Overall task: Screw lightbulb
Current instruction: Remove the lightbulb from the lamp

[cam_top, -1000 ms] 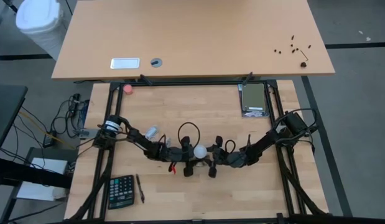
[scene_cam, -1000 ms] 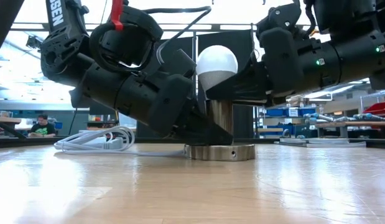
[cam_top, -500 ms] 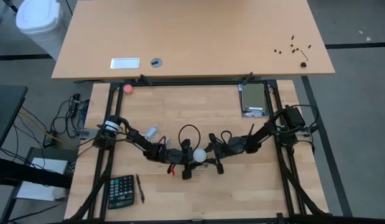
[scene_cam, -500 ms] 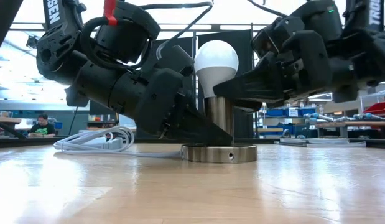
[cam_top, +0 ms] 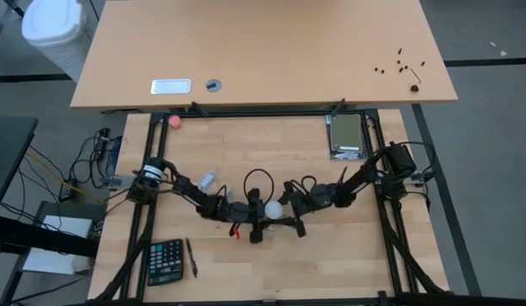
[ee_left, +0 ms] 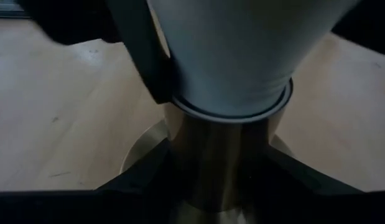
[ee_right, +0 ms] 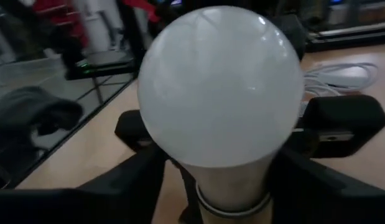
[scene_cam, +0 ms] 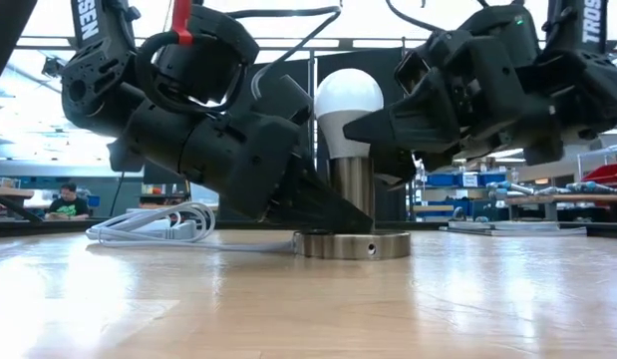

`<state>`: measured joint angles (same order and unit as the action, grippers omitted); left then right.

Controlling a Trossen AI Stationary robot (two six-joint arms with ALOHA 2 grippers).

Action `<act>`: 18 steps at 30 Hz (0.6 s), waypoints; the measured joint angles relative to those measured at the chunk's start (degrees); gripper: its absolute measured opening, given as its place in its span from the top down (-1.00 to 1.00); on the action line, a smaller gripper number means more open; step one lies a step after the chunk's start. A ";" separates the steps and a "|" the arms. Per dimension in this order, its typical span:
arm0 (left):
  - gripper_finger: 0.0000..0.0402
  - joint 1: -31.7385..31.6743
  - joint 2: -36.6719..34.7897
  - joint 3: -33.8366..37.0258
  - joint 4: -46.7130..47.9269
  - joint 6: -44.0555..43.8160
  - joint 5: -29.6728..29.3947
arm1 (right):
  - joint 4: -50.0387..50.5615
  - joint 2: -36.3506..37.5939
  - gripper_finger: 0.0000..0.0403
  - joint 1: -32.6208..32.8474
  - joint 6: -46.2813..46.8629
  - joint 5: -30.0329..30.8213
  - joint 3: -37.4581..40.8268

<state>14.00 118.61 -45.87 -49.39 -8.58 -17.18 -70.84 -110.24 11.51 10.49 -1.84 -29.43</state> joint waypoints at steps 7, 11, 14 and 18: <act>0.02 -0.24 0.04 -0.04 -0.02 -0.11 -1.00 | 1.81 0.62 -0.63 10.14 -1.45 29.20 -0.12; 0.02 -0.22 0.04 -0.04 0.00 -0.11 -1.20 | 3.67 0.53 -0.61 14.84 -1.58 45.69 -2.38; 0.02 -0.15 0.04 -0.02 0.00 -0.39 -1.17 | 8.43 0.53 -0.56 16.73 2.19 53.44 -4.78; 0.02 -0.13 0.04 -0.02 0.02 -0.41 -1.20 | 17.31 0.53 -0.53 16.88 6.14 54.52 -8.84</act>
<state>13.87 118.65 -45.89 -49.36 -8.99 -18.38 -53.54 -109.71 28.39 16.64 52.69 -38.27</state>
